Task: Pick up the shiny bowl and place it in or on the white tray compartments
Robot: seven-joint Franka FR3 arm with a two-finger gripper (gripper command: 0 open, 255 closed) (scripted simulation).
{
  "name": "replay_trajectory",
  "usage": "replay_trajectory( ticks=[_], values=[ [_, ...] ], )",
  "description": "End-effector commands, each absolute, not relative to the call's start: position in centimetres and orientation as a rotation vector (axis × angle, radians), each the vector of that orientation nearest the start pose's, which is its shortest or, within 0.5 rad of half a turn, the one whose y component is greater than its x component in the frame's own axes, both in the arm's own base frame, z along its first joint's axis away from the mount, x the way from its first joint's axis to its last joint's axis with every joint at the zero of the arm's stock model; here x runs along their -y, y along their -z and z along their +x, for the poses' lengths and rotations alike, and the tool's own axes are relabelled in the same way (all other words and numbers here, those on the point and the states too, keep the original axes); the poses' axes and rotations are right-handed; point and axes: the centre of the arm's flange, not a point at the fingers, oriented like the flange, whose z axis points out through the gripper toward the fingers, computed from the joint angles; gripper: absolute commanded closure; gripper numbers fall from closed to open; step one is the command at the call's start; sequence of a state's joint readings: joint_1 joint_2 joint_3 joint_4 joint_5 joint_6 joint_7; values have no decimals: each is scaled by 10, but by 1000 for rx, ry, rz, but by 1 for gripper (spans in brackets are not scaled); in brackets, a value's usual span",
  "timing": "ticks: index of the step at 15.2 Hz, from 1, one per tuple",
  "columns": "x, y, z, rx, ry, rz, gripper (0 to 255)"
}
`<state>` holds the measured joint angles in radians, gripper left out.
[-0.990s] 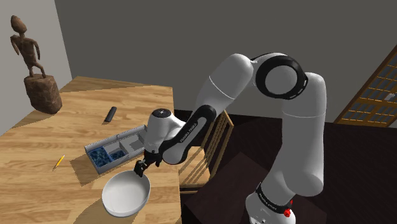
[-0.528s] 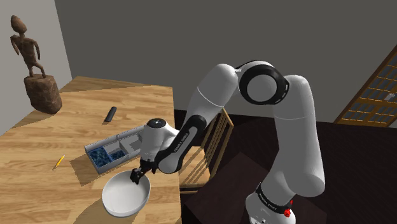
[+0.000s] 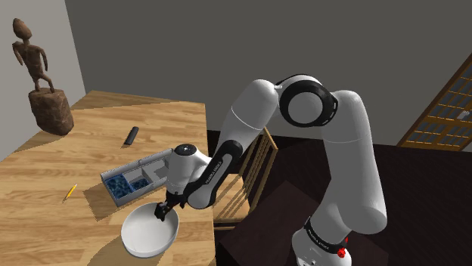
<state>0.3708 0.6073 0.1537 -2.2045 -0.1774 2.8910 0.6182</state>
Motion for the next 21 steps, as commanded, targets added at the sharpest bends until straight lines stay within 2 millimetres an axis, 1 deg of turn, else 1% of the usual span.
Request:
replay_trajectory(
  ticks=[1,2,3,12,21],
  values=[
    [-287,-114,467,69,90,-3060,0],
    [-287,-114,467,69,90,-3060,0],
    [-287,-114,467,69,90,-3060,255],
    [-287,-114,467,69,90,-3060,255],
    [-287,-161,467,69,90,-3060,255]
  ],
)
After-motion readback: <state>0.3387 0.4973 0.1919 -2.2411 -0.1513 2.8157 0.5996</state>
